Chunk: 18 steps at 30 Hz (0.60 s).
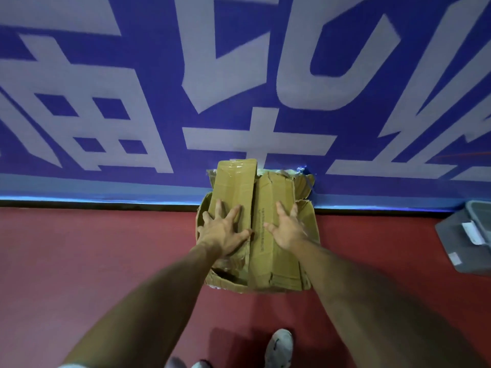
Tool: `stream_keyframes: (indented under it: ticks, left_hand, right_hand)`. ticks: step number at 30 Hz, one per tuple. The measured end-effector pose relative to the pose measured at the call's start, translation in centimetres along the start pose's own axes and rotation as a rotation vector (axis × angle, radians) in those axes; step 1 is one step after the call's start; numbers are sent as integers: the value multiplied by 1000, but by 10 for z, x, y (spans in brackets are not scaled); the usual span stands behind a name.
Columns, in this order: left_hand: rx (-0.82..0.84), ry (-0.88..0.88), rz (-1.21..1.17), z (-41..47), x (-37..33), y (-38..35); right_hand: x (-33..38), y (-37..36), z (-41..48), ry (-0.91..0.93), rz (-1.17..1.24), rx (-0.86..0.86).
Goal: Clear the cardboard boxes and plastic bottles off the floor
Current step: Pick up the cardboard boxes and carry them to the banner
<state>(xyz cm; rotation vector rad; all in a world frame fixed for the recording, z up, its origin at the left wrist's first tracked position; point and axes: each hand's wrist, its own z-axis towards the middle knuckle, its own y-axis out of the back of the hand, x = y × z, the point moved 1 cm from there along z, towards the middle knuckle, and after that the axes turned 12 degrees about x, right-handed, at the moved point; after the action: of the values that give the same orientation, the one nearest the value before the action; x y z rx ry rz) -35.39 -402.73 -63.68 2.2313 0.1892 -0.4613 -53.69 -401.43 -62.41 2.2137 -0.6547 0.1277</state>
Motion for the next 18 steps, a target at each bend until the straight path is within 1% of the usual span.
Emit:
stream_keyframes:
  ticks: [5, 11, 15, 16, 18]
  left_hand:
    - [12, -2, -43, 108, 49, -86]
    - [-27, -63, -61, 236, 98, -185]
    - [-35, -63, 128, 286, 137, -230]
    - [-39, -58, 180, 288, 144, -237]
    - [-20, -31, 224, 282, 155, -245]
  right_hand:
    - [-55, -59, 120, 13, -1, 45]
    - [-101, -128, 257, 35, 37, 22]
    - [-132, -160, 316, 63, 50, -27]
    - [-136, -168, 323, 58, 60, -34]
    - [-137, -185, 330, 46, 54, 7]
